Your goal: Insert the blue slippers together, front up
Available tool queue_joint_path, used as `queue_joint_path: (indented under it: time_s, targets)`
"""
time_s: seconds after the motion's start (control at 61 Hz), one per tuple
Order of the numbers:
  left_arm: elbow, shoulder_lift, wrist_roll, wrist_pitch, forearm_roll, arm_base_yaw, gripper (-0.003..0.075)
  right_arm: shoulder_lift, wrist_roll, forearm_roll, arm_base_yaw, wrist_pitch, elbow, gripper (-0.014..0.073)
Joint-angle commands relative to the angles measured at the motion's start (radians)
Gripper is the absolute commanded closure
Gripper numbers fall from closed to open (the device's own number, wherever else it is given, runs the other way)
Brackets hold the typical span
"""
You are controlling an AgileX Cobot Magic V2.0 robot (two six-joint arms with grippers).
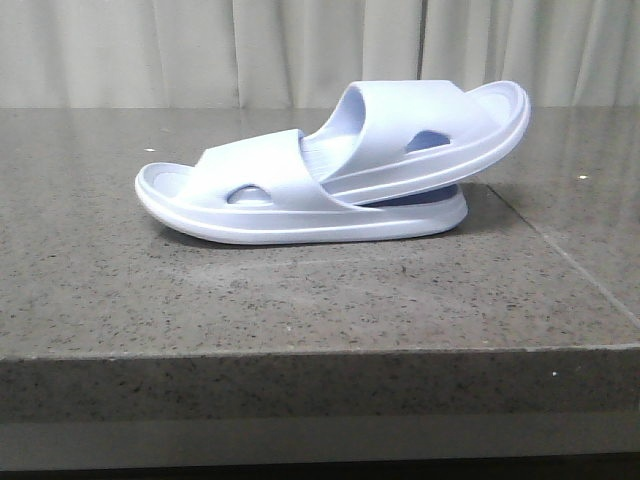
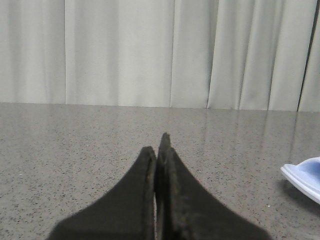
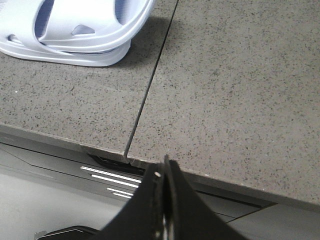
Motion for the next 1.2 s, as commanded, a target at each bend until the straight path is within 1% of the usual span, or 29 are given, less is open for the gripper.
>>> queue_joint_path:
  time_s: [0.0, 0.475, 0.59, 0.656, 0.705, 0.738, 0.754, 0.803, 0.934, 1.049, 1.18]
  targets:
    - [0.005, -0.018, -0.006, -0.088, -0.007, 0.003, 0.0741, 0.008, -0.005, 0.002, -0.002, -0.056, -0.025, 0.0712]
    - [0.005, -0.016, -0.006, -0.088, -0.007, 0.003, 0.0741, 0.003, -0.005, 0.002, -0.001, -0.054, -0.024, 0.0712]
    - [0.005, -0.016, -0.006, -0.088, -0.007, 0.003, 0.0741, -0.017, -0.006, -0.035, 0.014, -0.093, 0.002, 0.0712]
    - [0.005, -0.016, -0.006, -0.088, -0.007, 0.003, 0.0741, -0.044, -0.006, -0.053, 0.039, -0.185, 0.051, 0.0712]
    - [0.005, -0.016, -0.006, -0.088, -0.007, 0.003, 0.0741, -0.072, -0.006, -0.06, 0.058, -0.285, 0.11, 0.0712]
    - [0.005, -0.016, -0.006, -0.088, -0.007, 0.003, 0.0741, -0.091, -0.006, -0.061, 0.064, -0.349, 0.161, 0.0712]
    - [0.005, -0.016, -0.006, -0.088, -0.007, 0.003, 0.0741, -0.112, -0.006, -0.061, 0.066, -0.416, 0.193, 0.0712]
    - [0.005, -0.016, -0.006, -0.088, -0.007, 0.003, 0.0741, -0.152, -0.006, -0.061, 0.066, -0.528, 0.272, 0.0712]
    - [0.005, -0.016, -0.006, -0.088, -0.007, 0.003, 0.0741, -0.274, -0.006, -0.061, 0.065, -0.775, 0.471, 0.0712]
    - [0.005, -0.016, -0.006, -0.088, -0.007, 0.003, 0.0741, -0.366, -0.006, -0.06, 0.065, -0.892, 0.604, 0.0712]
    - [0.005, -0.016, -0.006, -0.088, -0.007, 0.003, 0.0741, -0.446, -0.006, -0.058, 0.064, -0.969, 0.713, 0.0712]
